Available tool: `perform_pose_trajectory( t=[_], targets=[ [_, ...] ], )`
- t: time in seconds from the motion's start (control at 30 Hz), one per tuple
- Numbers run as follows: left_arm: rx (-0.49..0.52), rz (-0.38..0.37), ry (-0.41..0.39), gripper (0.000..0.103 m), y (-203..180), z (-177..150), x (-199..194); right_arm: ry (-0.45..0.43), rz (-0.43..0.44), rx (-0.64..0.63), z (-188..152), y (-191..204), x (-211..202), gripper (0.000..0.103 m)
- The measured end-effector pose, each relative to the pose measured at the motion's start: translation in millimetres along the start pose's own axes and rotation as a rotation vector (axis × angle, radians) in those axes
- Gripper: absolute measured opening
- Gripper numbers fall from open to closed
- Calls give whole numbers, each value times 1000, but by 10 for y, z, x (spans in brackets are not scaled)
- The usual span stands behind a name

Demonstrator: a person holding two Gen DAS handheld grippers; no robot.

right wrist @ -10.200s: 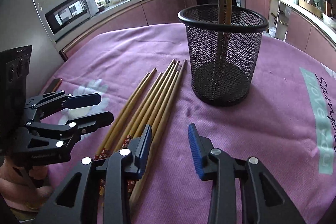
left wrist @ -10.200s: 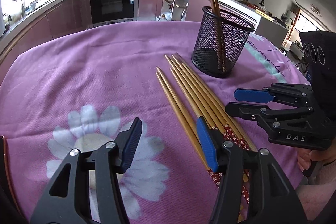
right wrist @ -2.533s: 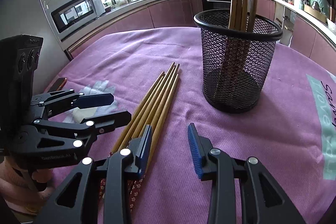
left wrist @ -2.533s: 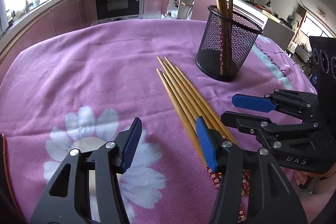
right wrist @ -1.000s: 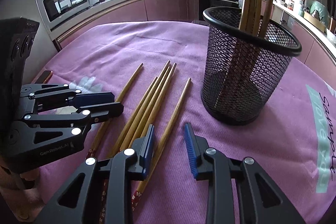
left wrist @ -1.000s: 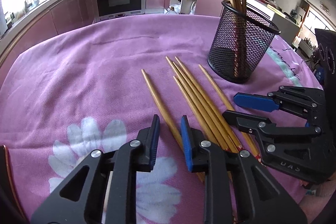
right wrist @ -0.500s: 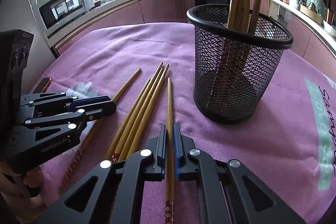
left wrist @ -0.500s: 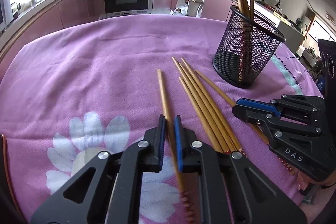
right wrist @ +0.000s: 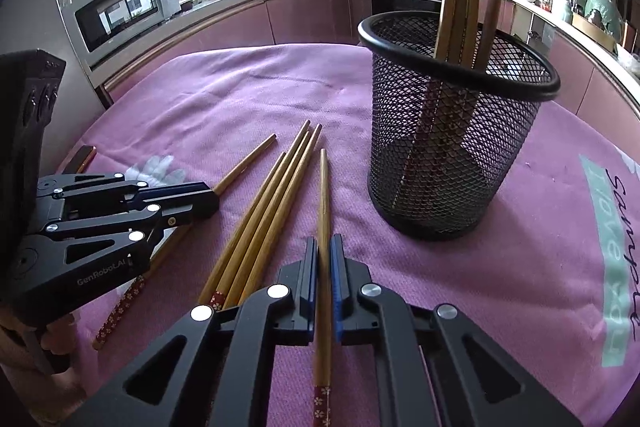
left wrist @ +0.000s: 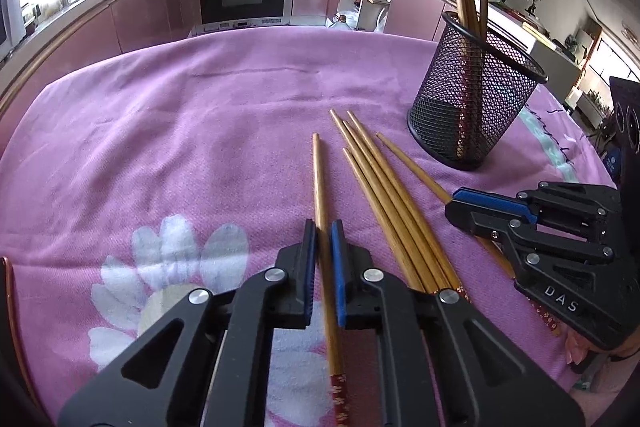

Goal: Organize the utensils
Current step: 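Lift the left tool's chopstick upright toward the mesh cup while the right tool lifts its own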

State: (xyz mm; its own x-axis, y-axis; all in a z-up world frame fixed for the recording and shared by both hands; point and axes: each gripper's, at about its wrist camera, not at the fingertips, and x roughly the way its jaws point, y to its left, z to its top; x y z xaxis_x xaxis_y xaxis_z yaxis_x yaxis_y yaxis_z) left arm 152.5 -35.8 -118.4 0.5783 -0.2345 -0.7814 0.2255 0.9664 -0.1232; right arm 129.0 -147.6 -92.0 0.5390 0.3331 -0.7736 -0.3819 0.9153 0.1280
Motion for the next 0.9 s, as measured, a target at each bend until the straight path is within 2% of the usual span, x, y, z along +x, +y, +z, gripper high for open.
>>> perform_pose_trajectory(
  t=[0.17, 0.37, 0.6, 0.9],
  targets=[
    [-10, -15, -11, 8, 17, -11, -73, -24, 37, 11, -27, -35, -107, 5],
    [-1, -41, -56, 8, -32, 21, -279, -76, 139, 43, -35, -95, -339, 5],
    [11, -87, -111, 8, -99, 69, -552, -137, 203, 47, -6, -97, -602, 5],
    [32, -242, -168, 8, -167, 177, -935, -252, 220, 80, 99, -257, -987, 5]
  ],
)
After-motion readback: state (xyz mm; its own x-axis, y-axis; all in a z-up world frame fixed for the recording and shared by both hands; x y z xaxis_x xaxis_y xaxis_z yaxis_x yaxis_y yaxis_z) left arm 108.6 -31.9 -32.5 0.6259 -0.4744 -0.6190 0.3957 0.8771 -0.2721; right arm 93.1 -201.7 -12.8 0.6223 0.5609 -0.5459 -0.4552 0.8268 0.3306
